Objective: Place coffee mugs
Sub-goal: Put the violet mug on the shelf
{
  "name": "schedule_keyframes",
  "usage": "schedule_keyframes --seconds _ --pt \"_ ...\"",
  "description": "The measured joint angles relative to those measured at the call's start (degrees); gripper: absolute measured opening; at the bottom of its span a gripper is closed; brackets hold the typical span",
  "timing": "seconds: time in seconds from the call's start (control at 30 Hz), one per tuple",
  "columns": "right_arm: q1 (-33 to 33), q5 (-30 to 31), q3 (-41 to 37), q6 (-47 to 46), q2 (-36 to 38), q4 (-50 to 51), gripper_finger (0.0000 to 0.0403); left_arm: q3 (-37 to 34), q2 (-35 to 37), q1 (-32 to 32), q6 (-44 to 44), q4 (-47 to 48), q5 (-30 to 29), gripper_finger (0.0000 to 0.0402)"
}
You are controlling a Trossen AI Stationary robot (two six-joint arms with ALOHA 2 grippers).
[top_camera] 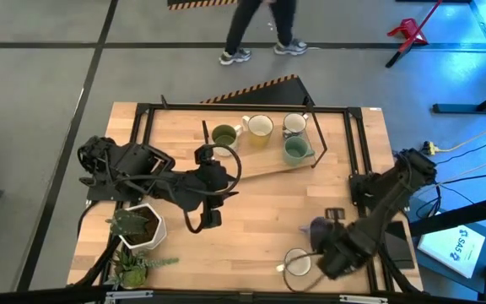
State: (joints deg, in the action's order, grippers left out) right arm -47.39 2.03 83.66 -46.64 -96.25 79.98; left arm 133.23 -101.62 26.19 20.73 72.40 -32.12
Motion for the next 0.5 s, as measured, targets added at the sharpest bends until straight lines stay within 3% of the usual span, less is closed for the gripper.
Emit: schedule_keyframes --seconds 0.2,0.33,0.5 --pt "-4.15 -3.41 -3.45 -12.15 -0.02 2.25 0.0143 0.0 0.0 -0.22 -0.02 0.0 0.16 0.0142" --pt "-3.89 -3.69 -7.39 -12.93 -0.02 -2.06 0.0143 0.0 0.0 -0.97 0.0 0.0 1.02 0.0142" --pt "-2.08 0.76 -10.72 -12.0 0.0 -6.05 0.0143 0.0 0.0 -1.48 -0.14 0.0 1.76 0.0142"
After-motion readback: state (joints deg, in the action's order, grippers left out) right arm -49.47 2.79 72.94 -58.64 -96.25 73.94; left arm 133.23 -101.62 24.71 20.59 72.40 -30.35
